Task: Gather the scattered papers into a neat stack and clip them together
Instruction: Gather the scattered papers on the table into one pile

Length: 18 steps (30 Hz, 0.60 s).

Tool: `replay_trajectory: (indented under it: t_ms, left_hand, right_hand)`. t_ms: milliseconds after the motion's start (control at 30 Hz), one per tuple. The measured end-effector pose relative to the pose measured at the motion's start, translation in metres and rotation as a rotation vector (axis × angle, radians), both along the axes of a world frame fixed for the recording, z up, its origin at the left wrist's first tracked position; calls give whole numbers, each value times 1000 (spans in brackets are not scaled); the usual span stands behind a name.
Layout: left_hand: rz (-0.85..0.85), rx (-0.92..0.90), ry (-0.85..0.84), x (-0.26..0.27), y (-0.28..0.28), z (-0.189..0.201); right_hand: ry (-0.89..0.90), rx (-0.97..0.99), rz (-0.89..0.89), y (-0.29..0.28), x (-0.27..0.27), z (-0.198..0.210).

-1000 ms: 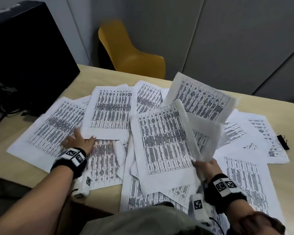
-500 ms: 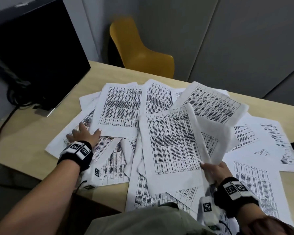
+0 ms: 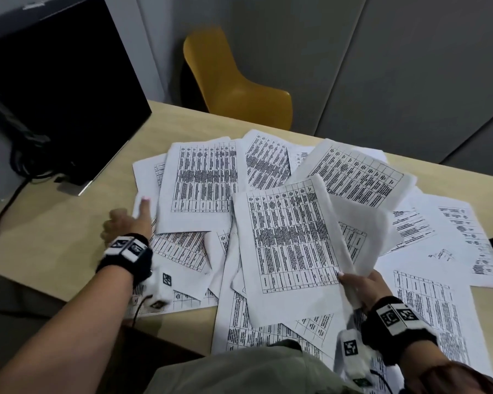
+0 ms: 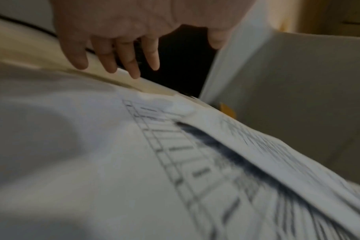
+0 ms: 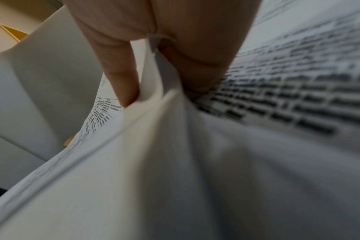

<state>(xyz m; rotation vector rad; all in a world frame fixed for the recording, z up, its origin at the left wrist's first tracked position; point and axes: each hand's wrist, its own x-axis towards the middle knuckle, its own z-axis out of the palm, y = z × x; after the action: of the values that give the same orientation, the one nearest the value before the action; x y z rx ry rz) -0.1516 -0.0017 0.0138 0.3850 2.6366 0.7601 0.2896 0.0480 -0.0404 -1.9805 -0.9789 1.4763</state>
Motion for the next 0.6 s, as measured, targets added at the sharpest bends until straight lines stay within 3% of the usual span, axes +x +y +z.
replay_trajectory:
  t_ms: [67, 267, 600]
  left_hand:
    - [84, -1, -68, -15, 2, 1]
    - [-155, -146, -187, -5, 12, 4]
    - [-191, -59, -443, 11, -4, -4]
  right_hand:
    - [-7, 0, 5, 0, -1, 4]
    - [-5, 2, 25, 0, -3, 14]
    - [-10, -10, 46, -3, -6, 24]
